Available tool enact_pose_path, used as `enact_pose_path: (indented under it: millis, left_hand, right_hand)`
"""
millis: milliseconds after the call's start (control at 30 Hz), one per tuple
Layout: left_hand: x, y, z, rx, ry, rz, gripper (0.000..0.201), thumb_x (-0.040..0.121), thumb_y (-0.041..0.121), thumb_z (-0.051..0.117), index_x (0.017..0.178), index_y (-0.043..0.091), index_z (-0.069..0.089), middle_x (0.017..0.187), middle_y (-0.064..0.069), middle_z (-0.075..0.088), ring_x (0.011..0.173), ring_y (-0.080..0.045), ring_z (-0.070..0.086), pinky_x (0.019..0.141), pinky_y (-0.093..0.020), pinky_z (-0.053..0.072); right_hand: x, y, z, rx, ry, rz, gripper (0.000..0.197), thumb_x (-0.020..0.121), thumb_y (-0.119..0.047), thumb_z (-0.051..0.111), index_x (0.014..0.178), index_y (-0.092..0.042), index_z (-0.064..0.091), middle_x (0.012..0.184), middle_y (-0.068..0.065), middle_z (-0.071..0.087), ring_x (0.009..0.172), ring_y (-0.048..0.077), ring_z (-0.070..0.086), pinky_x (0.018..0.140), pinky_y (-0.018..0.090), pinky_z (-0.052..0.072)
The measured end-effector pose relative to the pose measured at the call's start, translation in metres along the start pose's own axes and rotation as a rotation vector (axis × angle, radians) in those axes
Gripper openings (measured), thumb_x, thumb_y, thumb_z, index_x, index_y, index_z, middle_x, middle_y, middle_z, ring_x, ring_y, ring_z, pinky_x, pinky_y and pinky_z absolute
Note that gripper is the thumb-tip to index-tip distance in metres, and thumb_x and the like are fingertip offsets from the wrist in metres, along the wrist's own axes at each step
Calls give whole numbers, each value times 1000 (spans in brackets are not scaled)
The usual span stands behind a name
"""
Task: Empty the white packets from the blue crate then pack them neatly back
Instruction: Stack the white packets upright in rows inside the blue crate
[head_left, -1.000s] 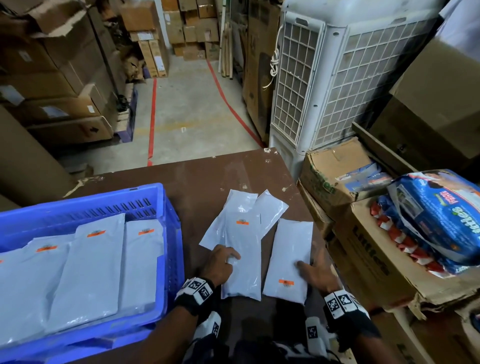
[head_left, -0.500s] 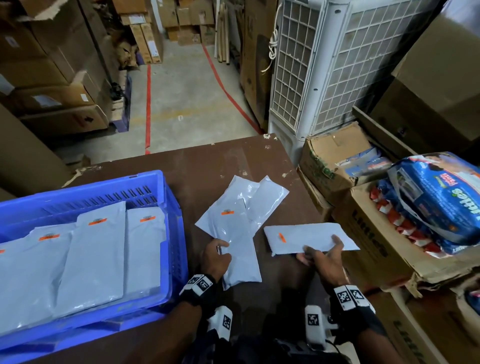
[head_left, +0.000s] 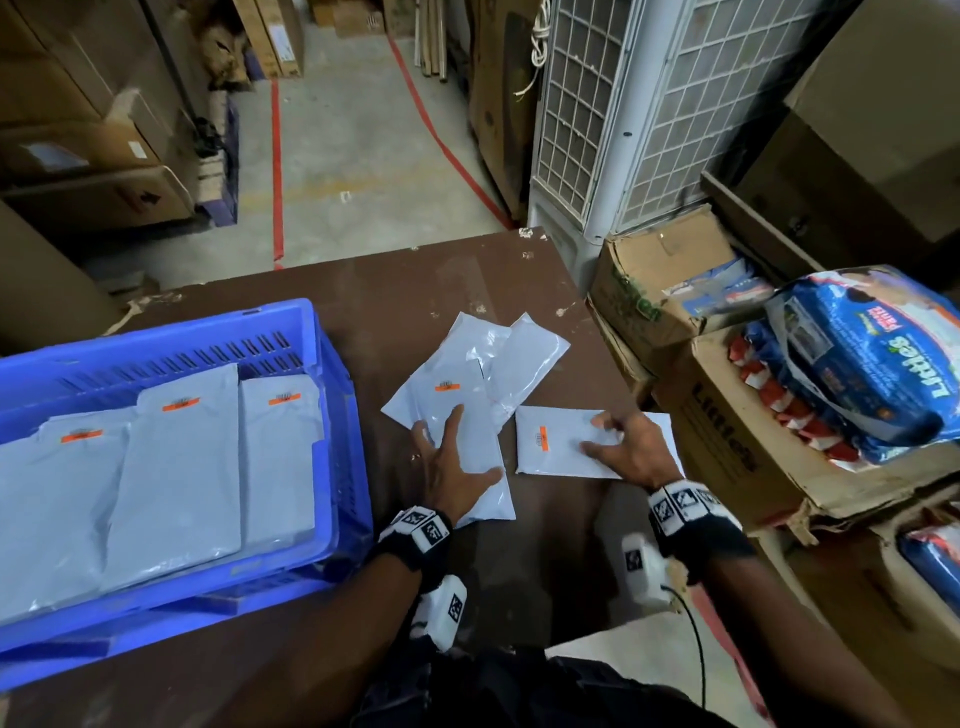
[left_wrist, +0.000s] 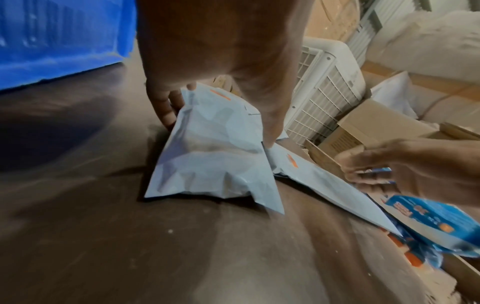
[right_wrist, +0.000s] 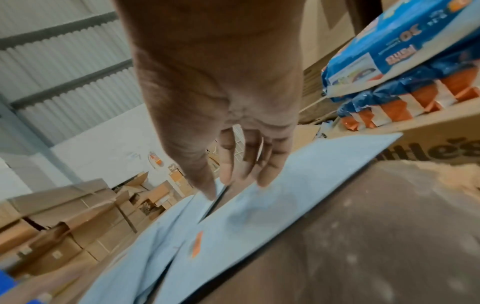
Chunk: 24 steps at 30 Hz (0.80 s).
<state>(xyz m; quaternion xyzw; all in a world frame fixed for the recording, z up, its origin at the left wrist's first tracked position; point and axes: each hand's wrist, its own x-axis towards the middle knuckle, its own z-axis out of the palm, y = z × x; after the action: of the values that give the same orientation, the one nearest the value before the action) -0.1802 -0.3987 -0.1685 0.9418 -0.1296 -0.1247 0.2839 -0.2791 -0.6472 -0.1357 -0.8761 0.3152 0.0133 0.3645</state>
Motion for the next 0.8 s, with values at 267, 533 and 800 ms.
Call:
enact_pose_path:
  millis: [267,533,800]
  left_hand:
    - [-8,1,12,203,-221,2,105,66,53,82,148,37,18,154,-8,4,139,-36,21,115,-48,29]
    - [-20,-2,2,218,-194,-124,94,52,68,77,127,38,29,143,-6,21,132,-32,30,108,-49,34]
    - [-19,9,11,231,-68,-119,121,55,69,77,145,31,6,151,-13,9,133,-36,30,107,-47,33]
  right_hand:
    - [11,15,3,-528,-270,62,120,60,-58,85,155,-35,15,159,3,21,145,33,18,115,55,25]
    - [-24,16,29,-546,-226,247,129,47,-100,50,150,-27,22,155,14,22,138,41,34,108,51,40]
    - [-47,-5,46,-521,-186,138,119,67,-85,57,155,-25,6,152,16,25,138,38,30,110,49,35]
